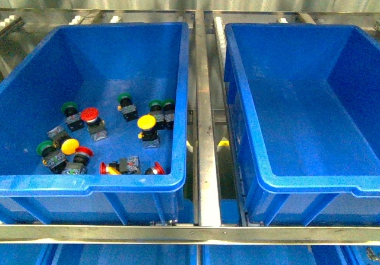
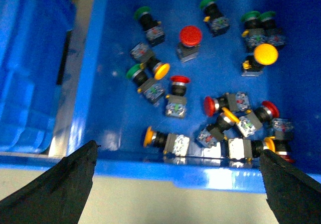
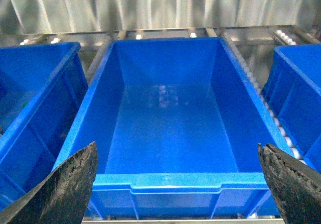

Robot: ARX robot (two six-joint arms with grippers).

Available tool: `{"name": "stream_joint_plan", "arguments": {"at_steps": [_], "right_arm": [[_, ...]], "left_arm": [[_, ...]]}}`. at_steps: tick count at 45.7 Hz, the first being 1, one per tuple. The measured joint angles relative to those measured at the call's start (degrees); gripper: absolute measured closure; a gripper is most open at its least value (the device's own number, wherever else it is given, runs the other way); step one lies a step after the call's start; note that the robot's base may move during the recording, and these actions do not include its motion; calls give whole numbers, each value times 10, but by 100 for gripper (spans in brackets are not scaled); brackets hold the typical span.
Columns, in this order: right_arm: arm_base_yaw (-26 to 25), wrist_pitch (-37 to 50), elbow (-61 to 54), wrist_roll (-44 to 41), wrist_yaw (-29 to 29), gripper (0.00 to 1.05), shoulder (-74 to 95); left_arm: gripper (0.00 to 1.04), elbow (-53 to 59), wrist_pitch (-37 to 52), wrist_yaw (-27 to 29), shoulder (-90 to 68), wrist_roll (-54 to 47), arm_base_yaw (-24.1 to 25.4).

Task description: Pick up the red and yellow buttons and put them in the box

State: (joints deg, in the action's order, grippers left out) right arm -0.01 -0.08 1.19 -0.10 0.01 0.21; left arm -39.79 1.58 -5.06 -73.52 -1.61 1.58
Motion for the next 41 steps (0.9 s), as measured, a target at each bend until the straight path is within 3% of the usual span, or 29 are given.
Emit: {"name": "stream_joint_plan", "arguments": {"at_steps": [10,24,41], "right_arm": [[0,0,0,0,0,7,0],[0,0,0,0,0,7,0],[0,0,0,0,0,7,0]], "left_arm": [[8,-139,-17,-100,-181,-109,-26],[8,-270,-47,-184,-353,-230,-30],[8,-410,-85,-220,-505,-321,-46]]}}
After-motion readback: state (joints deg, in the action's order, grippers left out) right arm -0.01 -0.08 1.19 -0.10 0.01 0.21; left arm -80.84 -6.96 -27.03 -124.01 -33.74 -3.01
